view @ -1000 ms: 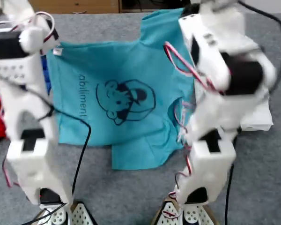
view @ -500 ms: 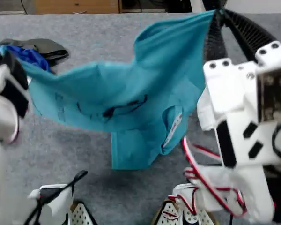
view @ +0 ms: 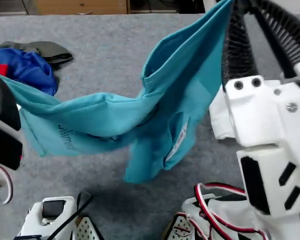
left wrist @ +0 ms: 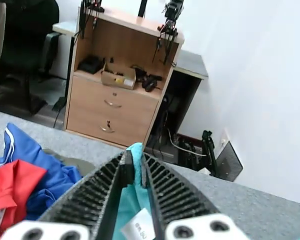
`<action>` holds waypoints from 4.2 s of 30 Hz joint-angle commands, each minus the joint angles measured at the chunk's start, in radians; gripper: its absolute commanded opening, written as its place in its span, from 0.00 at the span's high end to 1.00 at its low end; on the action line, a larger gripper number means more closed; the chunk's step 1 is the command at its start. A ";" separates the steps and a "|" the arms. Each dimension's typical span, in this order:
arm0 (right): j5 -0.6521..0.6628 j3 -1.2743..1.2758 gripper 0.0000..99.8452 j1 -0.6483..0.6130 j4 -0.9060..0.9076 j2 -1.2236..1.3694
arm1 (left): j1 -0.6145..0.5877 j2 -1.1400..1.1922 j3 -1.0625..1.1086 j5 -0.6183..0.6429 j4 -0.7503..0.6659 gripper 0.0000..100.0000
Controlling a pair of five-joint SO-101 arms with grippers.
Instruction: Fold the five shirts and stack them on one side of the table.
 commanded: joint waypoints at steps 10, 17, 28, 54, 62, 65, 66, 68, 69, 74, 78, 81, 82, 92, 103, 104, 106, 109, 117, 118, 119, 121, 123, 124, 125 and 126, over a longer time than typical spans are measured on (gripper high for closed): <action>0.003 0.173 1.00 -0.087 -0.198 -0.012 | -0.296 -0.053 0.437 0.086 -0.184 0.98; -0.032 0.268 1.00 -0.209 -0.255 -0.004 | -0.262 -0.134 0.459 0.078 -0.219 0.98; -0.060 0.271 1.00 -0.150 -0.232 -0.047 | -0.235 -0.140 0.448 0.078 -0.210 0.98; -0.009 0.265 1.00 0.111 -0.157 -0.154 | -0.235 -0.140 0.252 0.017 -0.020 0.98; 0.068 0.268 0.99 0.110 -0.152 -0.136 | -0.262 -0.133 0.348 0.017 -0.138 0.98; 0.066 0.265 1.00 0.105 -0.175 -0.136 | -0.265 -0.140 0.419 0.015 -0.172 0.98; 0.063 0.265 1.00 0.091 -0.201 -0.136 | -0.264 -0.140 0.437 0.018 -0.172 0.98; 0.060 0.265 1.00 0.059 -0.265 -0.136 | -0.269 -0.140 0.454 0.021 -0.172 0.98; 0.061 0.266 1.00 0.047 -0.299 -0.136 | -0.269 -0.140 0.453 0.021 -0.172 0.98; 0.066 0.277 1.00 0.005 -0.451 -0.131 | -0.270 -0.154 0.451 0.021 -0.172 0.98; 0.066 0.288 1.00 -0.028 -0.422 -0.120 | -0.270 -0.222 0.451 0.018 -0.184 0.98; 0.066 0.288 1.00 -0.039 -0.371 -0.120 | -0.270 -0.282 0.451 0.009 -0.193 0.98; 0.066 0.286 1.00 -0.039 -0.368 -0.120 | -0.270 -0.300 0.451 -0.006 -0.193 0.98; 0.066 0.286 1.00 -0.036 -0.361 -0.147 | -0.270 -0.421 0.460 -0.021 -0.118 0.98; 0.068 0.288 1.00 -0.036 -0.235 -0.226 | -0.270 -0.427 0.462 -0.021 -0.049 0.98; 0.068 0.289 1.00 -0.036 -0.221 -0.225 | -0.269 -0.427 0.462 -0.021 -0.049 0.98; 0.069 0.312 1.00 -0.036 -0.195 -0.216 | -0.264 -0.420 0.462 -0.020 -0.049 0.98; 0.112 0.410 1.00 -0.036 -0.192 -0.179 | -0.261 -0.417 0.506 -0.020 -0.077 0.98; 0.107 0.607 1.00 0.012 -0.315 -0.030 | -0.258 -0.415 1.039 -0.015 -0.505 0.98; 0.091 0.622 1.00 0.025 -0.353 -0.007 | -0.256 -0.415 1.125 -0.015 -0.595 0.98; 0.080 0.638 1.00 0.045 -0.393 0.019 | -0.244 -0.415 1.203 -0.018 -0.690 0.98; 0.074 0.664 1.00 0.073 -0.460 0.074 | -0.215 -0.414 1.336 -0.020 -0.867 0.98; 0.074 0.676 1.00 0.079 -0.519 0.140 | -0.186 -0.400 1.455 -0.020 -1.043 0.98; 0.074 0.674 1.00 0.079 -0.543 0.176 | -0.169 -0.375 1.498 -0.020 -1.123 0.98; 0.074 0.670 1.00 0.079 -0.565 0.214 | -0.160 -0.343 1.531 -0.020 -1.208 0.98; 0.074 0.665 1.00 0.077 -0.582 0.249 | -0.155 -0.298 1.557 -0.018 -1.292 0.98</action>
